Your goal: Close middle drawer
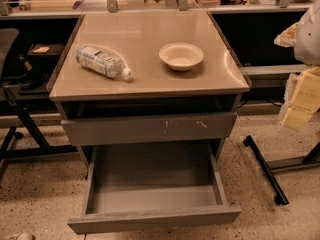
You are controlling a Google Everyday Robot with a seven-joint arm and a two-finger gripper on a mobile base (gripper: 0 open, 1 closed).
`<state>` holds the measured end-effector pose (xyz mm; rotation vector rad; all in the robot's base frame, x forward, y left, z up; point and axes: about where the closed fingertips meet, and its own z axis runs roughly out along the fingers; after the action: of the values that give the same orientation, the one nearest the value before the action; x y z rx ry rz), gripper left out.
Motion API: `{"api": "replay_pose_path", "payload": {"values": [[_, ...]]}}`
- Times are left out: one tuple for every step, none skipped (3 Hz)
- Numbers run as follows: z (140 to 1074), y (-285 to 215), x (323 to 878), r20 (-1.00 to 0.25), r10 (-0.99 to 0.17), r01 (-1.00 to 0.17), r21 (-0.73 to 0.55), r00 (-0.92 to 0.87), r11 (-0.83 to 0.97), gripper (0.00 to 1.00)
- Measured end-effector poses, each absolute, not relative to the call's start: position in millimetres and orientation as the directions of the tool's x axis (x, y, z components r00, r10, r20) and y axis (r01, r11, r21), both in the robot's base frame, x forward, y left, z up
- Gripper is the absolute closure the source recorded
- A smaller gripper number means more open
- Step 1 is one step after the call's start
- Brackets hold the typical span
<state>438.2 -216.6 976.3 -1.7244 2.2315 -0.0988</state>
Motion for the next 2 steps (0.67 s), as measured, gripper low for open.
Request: {"api": "replay_pose_path", "payload": {"values": [[976.3,-216.6,438.2,-0.207,-0.953,-0.931,-0.246,-0.221,0.270,0.00],[976.3,-216.6,438.2,-0.207,-0.953,-0.931,-0.246,-0.221,0.270,0.18]]}}
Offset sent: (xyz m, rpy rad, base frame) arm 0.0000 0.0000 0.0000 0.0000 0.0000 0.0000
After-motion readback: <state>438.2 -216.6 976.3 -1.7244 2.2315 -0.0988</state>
